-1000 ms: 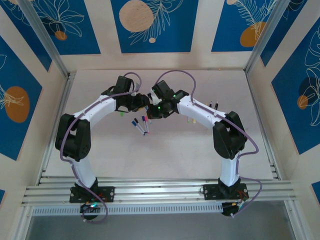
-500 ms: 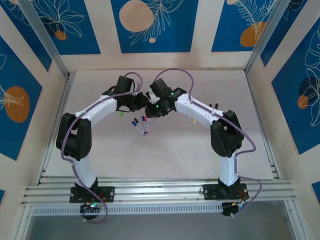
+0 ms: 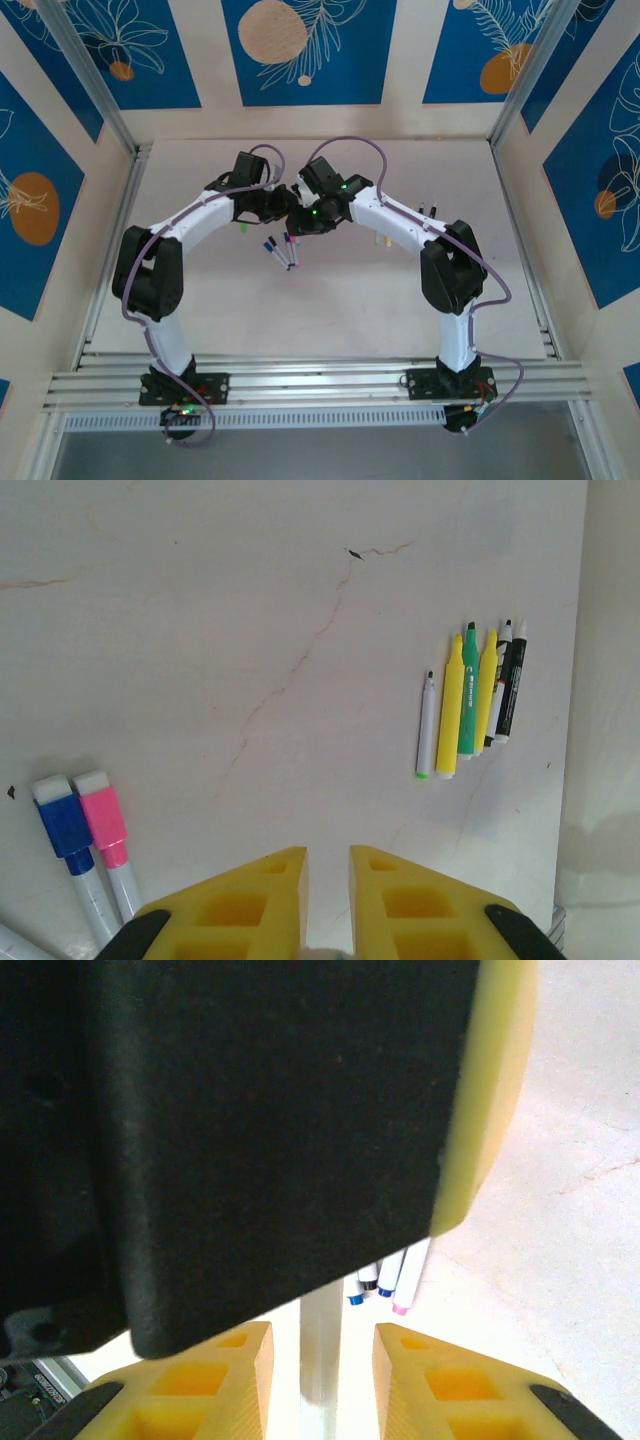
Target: Open the pen caps
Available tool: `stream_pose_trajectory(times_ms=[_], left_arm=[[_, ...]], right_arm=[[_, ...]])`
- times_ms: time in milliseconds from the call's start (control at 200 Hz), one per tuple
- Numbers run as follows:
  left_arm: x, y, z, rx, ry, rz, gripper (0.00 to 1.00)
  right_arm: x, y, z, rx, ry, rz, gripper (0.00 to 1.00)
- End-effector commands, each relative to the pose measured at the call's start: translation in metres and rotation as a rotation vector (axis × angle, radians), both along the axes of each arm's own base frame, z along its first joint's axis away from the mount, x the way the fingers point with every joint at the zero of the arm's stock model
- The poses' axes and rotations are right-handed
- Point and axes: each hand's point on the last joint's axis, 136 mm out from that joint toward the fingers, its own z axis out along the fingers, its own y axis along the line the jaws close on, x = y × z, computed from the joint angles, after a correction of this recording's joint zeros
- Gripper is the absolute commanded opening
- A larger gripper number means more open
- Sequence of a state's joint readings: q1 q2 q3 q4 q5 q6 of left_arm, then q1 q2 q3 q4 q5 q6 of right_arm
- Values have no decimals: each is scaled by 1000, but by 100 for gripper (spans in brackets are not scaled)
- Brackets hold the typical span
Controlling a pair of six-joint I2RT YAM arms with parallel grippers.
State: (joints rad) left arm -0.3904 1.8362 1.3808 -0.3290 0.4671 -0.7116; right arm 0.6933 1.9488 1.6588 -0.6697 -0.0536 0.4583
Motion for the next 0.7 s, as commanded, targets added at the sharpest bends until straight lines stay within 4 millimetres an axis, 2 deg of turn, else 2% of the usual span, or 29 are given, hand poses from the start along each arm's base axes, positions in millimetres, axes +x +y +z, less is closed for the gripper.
stream_pose_trajectory(times_ms=[0,160,230,255,295,335,455,555,625,695], left_arm=[[0,-6,6,-18,-1,-6,0],[1,-7,8,-19,0,-7,0],[1,-6,8,-17,2,-6,0],[2,-7,8,-19,2,-7,0],[2,-7,8,-18,1,-6,0],[3,-6,8,-17,1,-5,0],[7,-4,7,-12,2,5,0],[20,5,5,7,-8,38,0],[35,16,5,34,-18,76,0],[53,31,5,101,-35,119,0]], right_arm=[[-6,6,-7,9,39,15,32],[-6,10,-8,9,45,26,29],[-7,11,-10,4,48,31,24],[-7,11,-9,5,48,32,21],[-8,11,-10,3,50,33,7],[-8,9,-10,-3,51,30,0],[-11,6,-11,-12,54,26,0],[-20,1,-15,-14,77,29,0],[-33,-4,-18,-15,106,34,0],[-58,-12,-23,-13,176,37,0]])
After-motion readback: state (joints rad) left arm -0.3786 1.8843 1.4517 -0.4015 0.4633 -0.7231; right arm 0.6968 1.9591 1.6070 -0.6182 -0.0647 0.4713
